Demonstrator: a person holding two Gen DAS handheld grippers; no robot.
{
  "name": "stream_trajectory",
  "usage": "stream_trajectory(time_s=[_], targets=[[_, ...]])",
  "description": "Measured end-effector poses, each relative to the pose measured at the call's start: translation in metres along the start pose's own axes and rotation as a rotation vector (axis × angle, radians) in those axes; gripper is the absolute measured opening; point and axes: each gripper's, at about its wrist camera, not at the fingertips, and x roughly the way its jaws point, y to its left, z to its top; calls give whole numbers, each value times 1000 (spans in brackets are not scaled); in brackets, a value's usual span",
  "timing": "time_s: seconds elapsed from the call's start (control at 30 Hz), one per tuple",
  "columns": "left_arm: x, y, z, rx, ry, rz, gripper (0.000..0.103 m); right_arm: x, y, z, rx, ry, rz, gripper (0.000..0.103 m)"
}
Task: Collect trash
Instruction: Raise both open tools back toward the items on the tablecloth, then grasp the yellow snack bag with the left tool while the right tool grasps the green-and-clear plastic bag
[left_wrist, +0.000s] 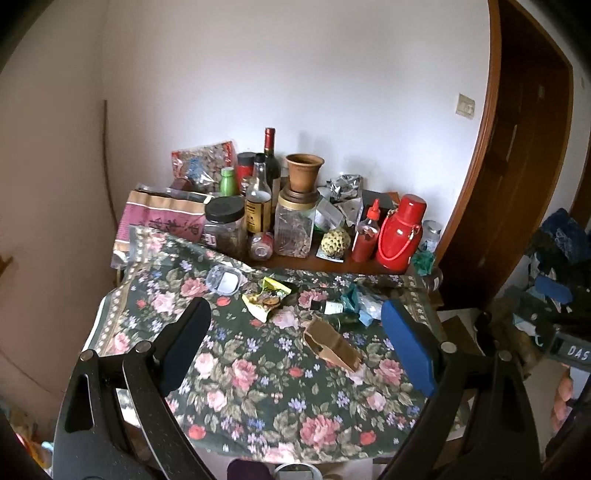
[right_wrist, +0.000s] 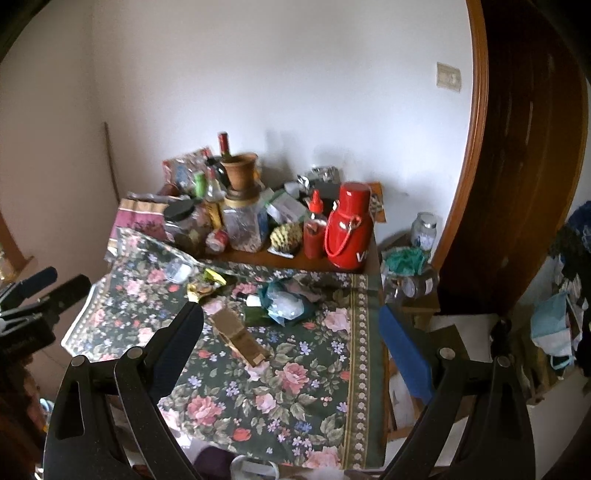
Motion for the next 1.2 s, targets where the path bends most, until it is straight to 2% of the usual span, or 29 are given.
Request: stream_trajectory(time_s=[0.2, 0.3, 0.37, 0.67, 0.83, 0.97, 1.17, 1.2], targets=[[59, 19, 23, 92, 53, -109, 94, 51, 4, 9, 113, 61, -69, 94], [96, 30, 30, 123, 131, -191, 94, 81, 6, 12, 175, 117, -86, 94], [123, 40, 31, 123, 177, -221, 94, 101, 4, 11, 201, 156, -80, 94], [262, 82, -3, 113, 398, -183, 94, 192, -7, 1, 327, 271, -106, 94], [314, 78, -14, 171, 485, -228, 94, 231, -24, -10, 443, 329, -170, 93], [339, 71, -22, 229, 501, -200, 94, 256, -37, -23, 528, 383, -155, 89], [365, 70, -31, 266, 552, -201, 94, 280, -39, -36, 561, 425, -172, 87], [368, 70, -32, 267, 558, -205, 94, 282, -41, -38, 570, 424, -165, 84]])
